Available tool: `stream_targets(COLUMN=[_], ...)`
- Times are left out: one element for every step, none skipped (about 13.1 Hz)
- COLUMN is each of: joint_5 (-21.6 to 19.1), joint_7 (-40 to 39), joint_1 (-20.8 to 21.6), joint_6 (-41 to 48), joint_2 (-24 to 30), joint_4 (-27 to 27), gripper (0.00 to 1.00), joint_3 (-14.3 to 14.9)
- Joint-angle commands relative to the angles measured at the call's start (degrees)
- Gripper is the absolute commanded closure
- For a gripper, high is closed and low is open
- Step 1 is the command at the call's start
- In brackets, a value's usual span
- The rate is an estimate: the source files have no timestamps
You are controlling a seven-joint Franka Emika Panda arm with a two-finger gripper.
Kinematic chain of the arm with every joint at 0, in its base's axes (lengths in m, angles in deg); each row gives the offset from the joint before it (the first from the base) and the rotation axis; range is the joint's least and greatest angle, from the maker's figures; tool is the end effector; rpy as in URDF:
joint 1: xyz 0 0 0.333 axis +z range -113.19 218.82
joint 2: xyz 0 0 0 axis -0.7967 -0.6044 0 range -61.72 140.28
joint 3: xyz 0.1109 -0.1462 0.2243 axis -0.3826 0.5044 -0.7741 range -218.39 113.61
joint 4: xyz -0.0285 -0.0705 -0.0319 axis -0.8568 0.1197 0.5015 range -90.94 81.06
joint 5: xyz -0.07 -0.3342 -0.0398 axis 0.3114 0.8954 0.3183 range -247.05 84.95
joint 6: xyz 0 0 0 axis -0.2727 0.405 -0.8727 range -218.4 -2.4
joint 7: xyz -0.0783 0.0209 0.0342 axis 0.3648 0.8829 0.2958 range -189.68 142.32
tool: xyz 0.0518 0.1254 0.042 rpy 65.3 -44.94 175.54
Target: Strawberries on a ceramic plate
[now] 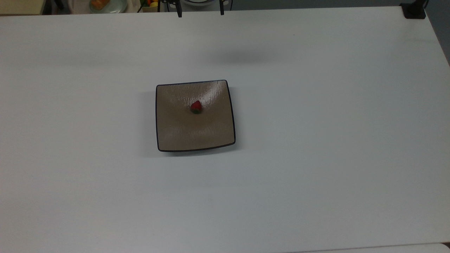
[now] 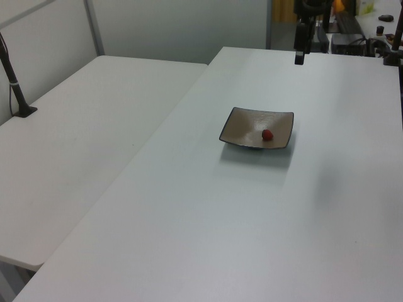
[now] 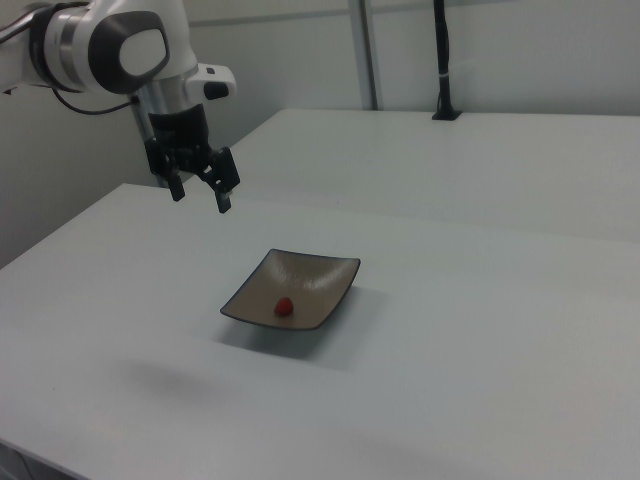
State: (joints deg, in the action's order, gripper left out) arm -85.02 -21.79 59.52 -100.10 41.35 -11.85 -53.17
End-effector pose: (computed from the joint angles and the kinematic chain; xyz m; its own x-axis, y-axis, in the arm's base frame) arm 0.4985 0.0747 0.5409 0.9956 0.0893 0.0299 0.0912 -0.9934 -0.0693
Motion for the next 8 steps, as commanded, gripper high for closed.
stream_targets(joint_5=[-0.26, -0.08, -0.08, -0.08, -0.08, -0.08, -0.08, -0.08], joint_7=[0.66, 0.66, 0.66, 0.66, 0.66, 0.66, 0.66, 0.66], joint_1=[1.12, 1.12, 1.12, 1.12, 1.12, 1.12, 1.12, 1.12], joint_6=[0.02, -1.28, -2.60, -3.83, -4.89, -5.07, -5.68, -6.65], joint_2=[0.48, 0.30, 0.30, 0.22, 0.04, -0.31, -0.66, -0.66], joint_4=[-0.57, -0.57, -0.57, -0.57, -0.65, -0.65, -0.65, -0.65], gripper=[0.00, 0.00, 0.00, 0.00, 0.00, 0.00, 0.00, 0.00], joint_3=[1.22, 1.22, 1.22, 1.22, 1.22, 1.13, 1.13, 1.13])
